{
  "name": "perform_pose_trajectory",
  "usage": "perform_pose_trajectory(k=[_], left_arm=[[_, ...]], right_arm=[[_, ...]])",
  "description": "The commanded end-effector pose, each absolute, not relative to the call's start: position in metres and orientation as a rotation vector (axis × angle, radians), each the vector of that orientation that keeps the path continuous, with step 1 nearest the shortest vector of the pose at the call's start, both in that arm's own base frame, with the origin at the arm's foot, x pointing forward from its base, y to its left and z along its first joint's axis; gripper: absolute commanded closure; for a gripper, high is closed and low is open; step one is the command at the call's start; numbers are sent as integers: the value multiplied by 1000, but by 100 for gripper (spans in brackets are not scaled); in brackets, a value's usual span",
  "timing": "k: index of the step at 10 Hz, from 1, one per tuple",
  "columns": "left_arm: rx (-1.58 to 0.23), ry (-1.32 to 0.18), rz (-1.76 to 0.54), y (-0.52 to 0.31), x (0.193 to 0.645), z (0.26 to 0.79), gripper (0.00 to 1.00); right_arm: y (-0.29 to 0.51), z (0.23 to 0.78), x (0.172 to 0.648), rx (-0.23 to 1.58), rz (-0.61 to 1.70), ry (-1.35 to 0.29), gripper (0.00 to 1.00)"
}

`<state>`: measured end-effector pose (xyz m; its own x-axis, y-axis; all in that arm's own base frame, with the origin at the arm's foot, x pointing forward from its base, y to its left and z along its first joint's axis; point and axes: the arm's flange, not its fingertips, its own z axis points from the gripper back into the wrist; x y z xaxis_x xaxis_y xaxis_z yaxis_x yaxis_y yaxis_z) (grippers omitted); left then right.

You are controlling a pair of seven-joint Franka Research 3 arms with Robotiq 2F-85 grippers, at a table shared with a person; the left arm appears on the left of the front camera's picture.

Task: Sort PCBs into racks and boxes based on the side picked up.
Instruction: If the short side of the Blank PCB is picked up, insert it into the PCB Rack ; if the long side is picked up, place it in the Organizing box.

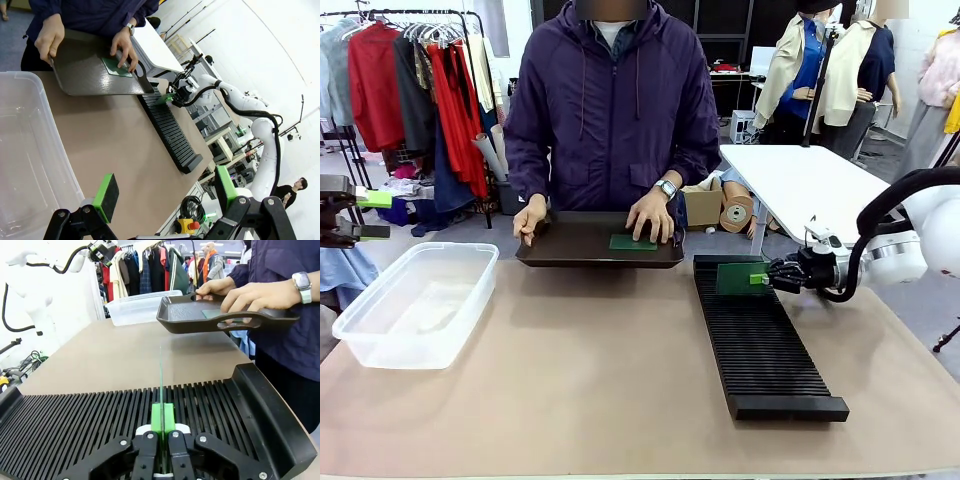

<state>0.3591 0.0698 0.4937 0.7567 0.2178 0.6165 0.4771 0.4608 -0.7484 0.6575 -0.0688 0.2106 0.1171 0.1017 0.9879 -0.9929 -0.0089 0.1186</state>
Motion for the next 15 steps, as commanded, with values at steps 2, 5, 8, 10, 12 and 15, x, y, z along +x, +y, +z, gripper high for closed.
perform_pose_trajectory(k=[2, 5, 8, 10, 12, 15], left_arm=[[-1118, -736, -180, 70, 358, 495, 0], [-1118, -736, -180, 70, 358, 495, 0], [-1118, -736, -180, 70, 358, 495, 0], [-1118, -736, -180, 70, 358, 495, 0], [-1118, -736, -180, 70, 358, 495, 0], [-1118, -736, -180, 70, 358, 495, 0]], right_arm=[[-68, 207, 658, 1167, 1206, -1040, 100], [-68, 206, 657, 1156, 1202, -1035, 100], [-67, 199, 654, 1121, 1252, -1002, 100], [-67, 199, 650, 1105, 1273, -994, 100], [-67, 196, 649, 1130, 1236, -1007, 100], [-69, 207, 656, 1178, 1214, -1017, 100]])
